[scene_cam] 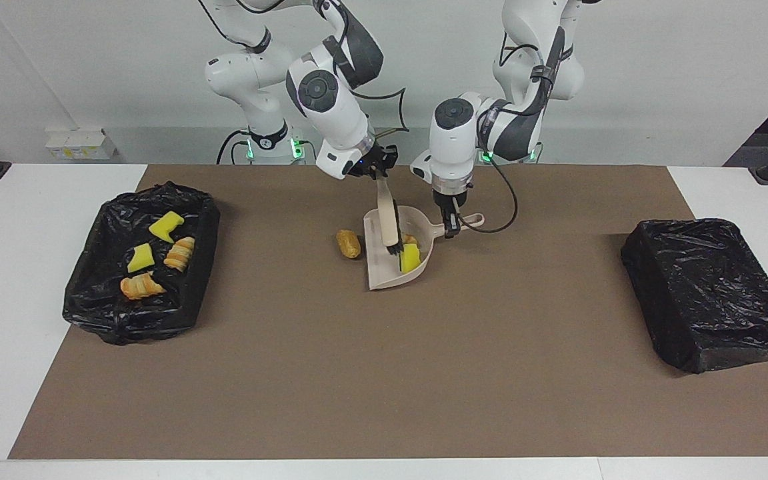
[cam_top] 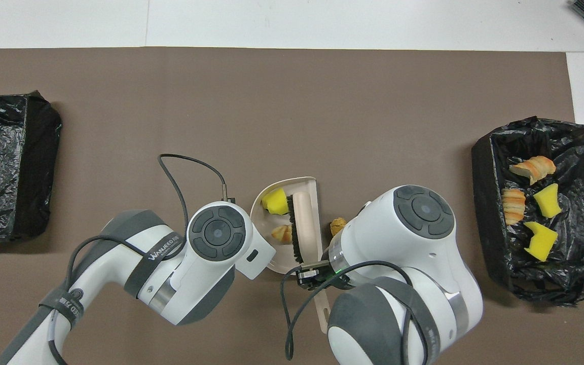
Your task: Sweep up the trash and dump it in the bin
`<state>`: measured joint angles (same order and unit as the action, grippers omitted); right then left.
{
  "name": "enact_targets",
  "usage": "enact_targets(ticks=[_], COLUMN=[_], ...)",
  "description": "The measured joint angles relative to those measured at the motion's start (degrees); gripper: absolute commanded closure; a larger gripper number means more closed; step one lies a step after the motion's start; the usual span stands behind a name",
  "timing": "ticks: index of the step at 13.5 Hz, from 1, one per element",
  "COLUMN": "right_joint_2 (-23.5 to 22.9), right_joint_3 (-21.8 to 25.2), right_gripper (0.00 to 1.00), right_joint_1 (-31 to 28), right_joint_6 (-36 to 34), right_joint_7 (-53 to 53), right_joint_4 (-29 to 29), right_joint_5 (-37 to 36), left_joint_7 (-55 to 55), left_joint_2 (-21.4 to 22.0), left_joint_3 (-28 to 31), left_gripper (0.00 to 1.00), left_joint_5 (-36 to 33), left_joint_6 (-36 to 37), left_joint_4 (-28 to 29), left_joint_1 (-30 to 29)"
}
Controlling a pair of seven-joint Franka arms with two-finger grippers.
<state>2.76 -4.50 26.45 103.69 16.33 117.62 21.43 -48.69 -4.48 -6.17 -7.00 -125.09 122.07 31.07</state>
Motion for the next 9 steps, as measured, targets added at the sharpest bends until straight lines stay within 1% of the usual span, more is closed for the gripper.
enact_targets(ticks=[2, 5, 7, 9], right_joint_2=[0.27, 0.78, 1.67, 2.94], right_joint_3=[0.02, 0.06, 0.14, 0.32], right_gripper=[1.0, 1.0, 1.0, 1.0], right_joint_1=[-1.73, -5.91, -10.97, -16.0], right_joint_6=[-3.17, -4.61, -4.6, -4.06], right_joint_7=[0.0, -2.21, -7.12, -11.71], right_joint_4=[0.01, 2.17, 4.96, 8.05], right_joint_5=[-4.3, -9.9, -13.14, -16.25], left_joint_7=[-1.03, -1.57, -1.91, -1.91], left_joint_2=[-0.22, -0.24, -0.27, -0.27], left_joint_3=[0.0, 0.02, 0.0, -0.15], left_gripper=[1.0, 1.0, 1.0, 1.0], left_joint_5=[0.0, 0.0, 0.0, 0.0], left_joint_6=[-0.89, -3.04, -3.15, -1.41], left_joint_4=[0.02, 0.04, 0.12, 0.37], left_joint_1=[-0.48, -1.44, -1.63, -1.6])
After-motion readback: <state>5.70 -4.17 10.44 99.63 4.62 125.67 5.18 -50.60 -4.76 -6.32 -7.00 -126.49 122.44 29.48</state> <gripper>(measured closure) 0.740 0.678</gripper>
